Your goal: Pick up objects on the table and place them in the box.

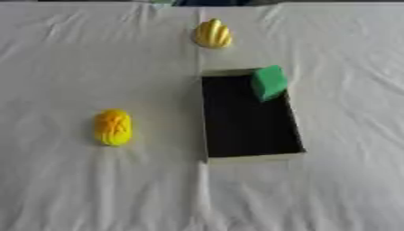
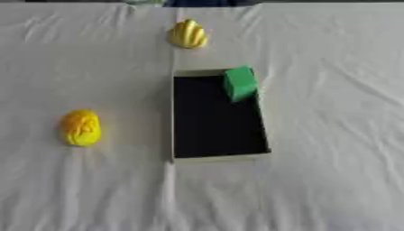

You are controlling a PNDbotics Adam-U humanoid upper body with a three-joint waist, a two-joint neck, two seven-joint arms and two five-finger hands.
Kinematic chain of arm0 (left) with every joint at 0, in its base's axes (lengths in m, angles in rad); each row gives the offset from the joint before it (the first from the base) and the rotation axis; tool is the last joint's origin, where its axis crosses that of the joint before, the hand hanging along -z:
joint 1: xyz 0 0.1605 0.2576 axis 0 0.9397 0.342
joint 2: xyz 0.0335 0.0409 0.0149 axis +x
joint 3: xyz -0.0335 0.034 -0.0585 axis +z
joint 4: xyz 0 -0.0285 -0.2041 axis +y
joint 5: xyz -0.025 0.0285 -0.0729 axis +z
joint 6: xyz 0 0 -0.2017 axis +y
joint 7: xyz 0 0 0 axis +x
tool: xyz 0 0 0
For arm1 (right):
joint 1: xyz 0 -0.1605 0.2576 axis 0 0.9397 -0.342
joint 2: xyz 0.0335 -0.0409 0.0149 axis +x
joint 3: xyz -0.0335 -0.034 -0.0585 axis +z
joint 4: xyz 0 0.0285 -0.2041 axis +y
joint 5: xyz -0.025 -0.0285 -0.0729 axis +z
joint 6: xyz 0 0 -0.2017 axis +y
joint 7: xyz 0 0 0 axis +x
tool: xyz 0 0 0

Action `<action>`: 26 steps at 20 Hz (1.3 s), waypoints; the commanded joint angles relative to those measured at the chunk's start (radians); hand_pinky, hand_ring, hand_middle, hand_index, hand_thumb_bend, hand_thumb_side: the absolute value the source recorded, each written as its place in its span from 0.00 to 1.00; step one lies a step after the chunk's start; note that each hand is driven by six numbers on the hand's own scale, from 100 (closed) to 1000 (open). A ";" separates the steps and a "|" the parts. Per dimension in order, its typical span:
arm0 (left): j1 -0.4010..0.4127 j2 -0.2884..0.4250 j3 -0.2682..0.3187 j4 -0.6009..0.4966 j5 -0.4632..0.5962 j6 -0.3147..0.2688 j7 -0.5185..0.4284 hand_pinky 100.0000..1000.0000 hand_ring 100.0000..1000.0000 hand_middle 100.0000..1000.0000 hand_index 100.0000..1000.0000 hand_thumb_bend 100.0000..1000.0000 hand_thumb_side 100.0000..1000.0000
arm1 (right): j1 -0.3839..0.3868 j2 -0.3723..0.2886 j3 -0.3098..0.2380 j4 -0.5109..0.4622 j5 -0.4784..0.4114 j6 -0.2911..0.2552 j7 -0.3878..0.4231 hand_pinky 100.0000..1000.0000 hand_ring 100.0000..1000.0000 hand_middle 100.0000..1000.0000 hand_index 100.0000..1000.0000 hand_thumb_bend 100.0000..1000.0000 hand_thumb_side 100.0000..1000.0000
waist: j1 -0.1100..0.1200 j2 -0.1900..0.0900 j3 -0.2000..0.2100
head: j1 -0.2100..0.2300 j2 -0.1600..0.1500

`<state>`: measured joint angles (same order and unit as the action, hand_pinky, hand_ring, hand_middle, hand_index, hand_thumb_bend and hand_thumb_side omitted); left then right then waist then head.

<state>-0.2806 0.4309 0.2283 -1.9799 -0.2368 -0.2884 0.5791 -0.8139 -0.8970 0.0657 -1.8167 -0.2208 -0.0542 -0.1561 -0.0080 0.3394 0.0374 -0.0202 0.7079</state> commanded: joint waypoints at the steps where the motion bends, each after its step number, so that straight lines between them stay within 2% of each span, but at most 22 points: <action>1: -0.008 0.029 0.000 -0.020 0.006 -0.001 -0.007 0.77 0.72 0.67 0.83 0.00 0.14 | -0.104 0.007 0.043 0.181 0.071 0.036 0.090 0.95 0.90 0.71 0.87 0.00 0.44 | 0.001 -0.021 0.003 | -0.013 0.002; 4: -0.013 0.030 -0.005 -0.020 0.010 -0.002 -0.012 0.77 0.72 0.67 0.83 0.00 0.14 | -0.219 0.087 0.074 0.396 0.187 0.027 0.160 0.95 0.92 0.72 0.88 0.00 0.41 | 0.001 -0.018 0.011 | -0.023 -0.003; 7: -0.025 0.033 -0.011 -0.020 0.015 -0.005 -0.019 0.77 0.72 0.67 0.83 0.00 0.14 | -0.318 0.174 0.084 0.600 0.327 -0.013 0.208 0.95 0.92 0.74 0.88 0.00 0.37 | -0.001 -0.010 0.028 | -0.040 -0.017; 12: -0.037 0.034 -0.016 -0.020 0.023 -0.008 -0.027 0.77 0.72 0.67 0.83 0.00 0.14 | -0.400 0.271 0.084 0.821 0.548 -0.112 0.245 0.94 0.93 0.77 0.90 0.00 0.29 | -0.005 0.000 0.046 | -0.063 -0.035; 16: -0.040 0.034 -0.018 -0.020 0.027 -0.008 -0.031 0.77 0.72 0.67 0.83 0.00 0.15 | -0.403 0.295 0.108 0.916 0.717 -0.183 0.272 0.93 0.95 0.81 0.91 0.00 0.19 | -0.008 0.001 0.049 | -0.074 -0.036; 18: -0.039 0.034 -0.018 -0.020 0.029 -0.008 -0.031 0.77 0.72 0.67 0.83 0.00 0.14 | -0.397 0.301 0.120 0.948 0.794 -0.218 0.295 0.93 0.95 0.82 0.92 0.00 0.17 | -0.008 0.002 0.049 | -0.075 -0.036; 21: -0.040 0.034 -0.018 -0.020 0.030 -0.008 -0.032 0.77 0.72 0.66 0.83 0.00 0.14 | -0.392 0.308 0.128 0.975 0.876 -0.270 0.351 0.93 0.95 0.84 0.92 0.00 0.11 | -0.007 0.001 0.049 | -0.074 -0.033; 26: -0.041 0.034 -0.019 -0.020 0.032 -0.007 -0.033 0.77 0.72 0.66 0.83 0.00 0.15 | -0.387 0.314 0.139 0.983 0.969 -0.358 0.473 0.93 0.95 0.82 0.91 0.00 0.09 | -0.005 0.000 0.044 | -0.070 -0.029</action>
<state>-0.3099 0.4321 0.2069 -1.9799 -0.2101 -0.2949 0.5502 -1.1837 -0.5662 0.2050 -0.8271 0.7234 -0.3918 0.2882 -0.0160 0.3590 0.0822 -0.0907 0.6843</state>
